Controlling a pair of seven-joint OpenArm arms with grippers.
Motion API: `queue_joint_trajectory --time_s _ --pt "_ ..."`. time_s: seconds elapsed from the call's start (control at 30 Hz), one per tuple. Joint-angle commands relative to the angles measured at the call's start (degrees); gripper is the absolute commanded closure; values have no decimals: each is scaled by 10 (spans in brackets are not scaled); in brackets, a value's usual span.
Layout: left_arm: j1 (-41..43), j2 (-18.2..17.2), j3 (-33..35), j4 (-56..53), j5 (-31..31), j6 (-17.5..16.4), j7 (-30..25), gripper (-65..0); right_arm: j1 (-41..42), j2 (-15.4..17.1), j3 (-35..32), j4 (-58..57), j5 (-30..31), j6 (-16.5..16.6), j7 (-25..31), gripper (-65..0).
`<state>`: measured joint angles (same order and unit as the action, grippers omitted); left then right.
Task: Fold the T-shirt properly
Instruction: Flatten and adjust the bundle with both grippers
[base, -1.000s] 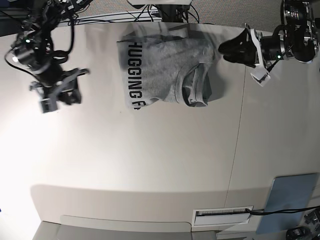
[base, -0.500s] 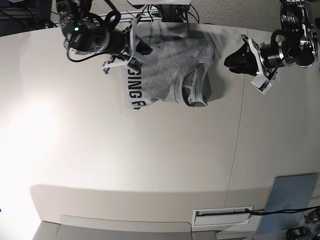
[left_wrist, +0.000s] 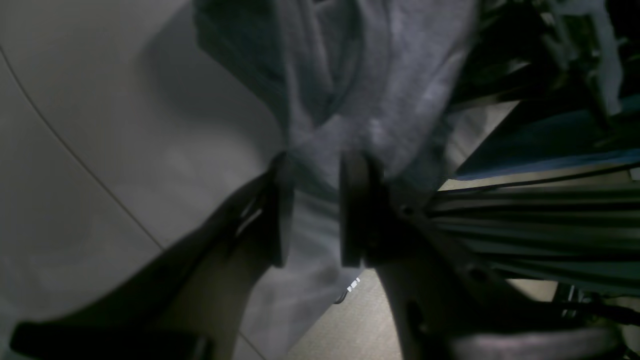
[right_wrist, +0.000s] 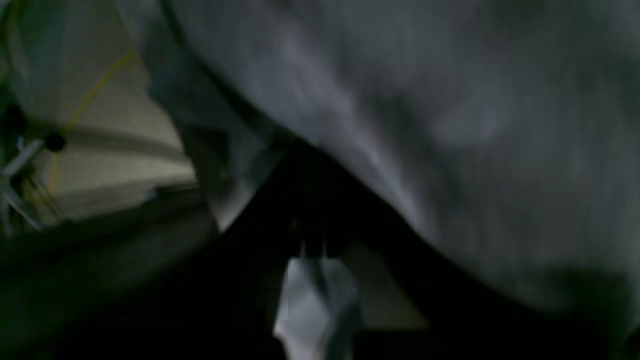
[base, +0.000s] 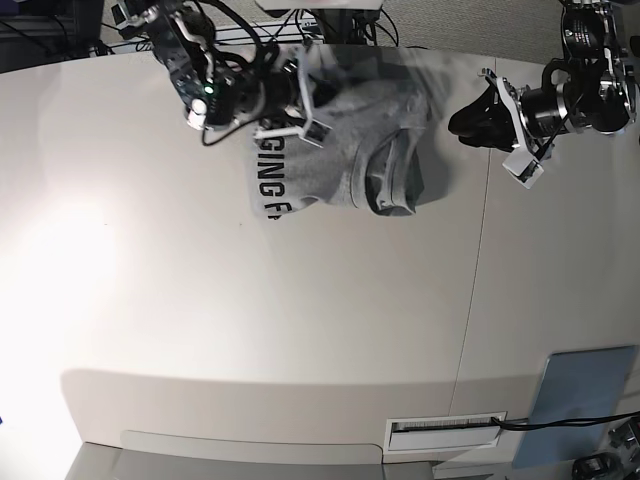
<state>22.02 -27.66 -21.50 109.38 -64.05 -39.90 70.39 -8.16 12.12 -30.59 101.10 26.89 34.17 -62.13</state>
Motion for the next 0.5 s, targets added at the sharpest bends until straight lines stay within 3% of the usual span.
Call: queue_joint_trajectory --time_s 0.0,0.27,0.47 --pt "-3 -8 -4 7 -10 -1 -10 -144 19 -11 2 -4 -10 -16 27 0" --pt "-3 -4 -4 7 -10 -1 -29 -143 102 -61 4 -36 -55 -113 86 0" --pt "-3 59 -4 4 -11 -1 -40 -103 114 -80 57 -3 -61 -116 102 0"
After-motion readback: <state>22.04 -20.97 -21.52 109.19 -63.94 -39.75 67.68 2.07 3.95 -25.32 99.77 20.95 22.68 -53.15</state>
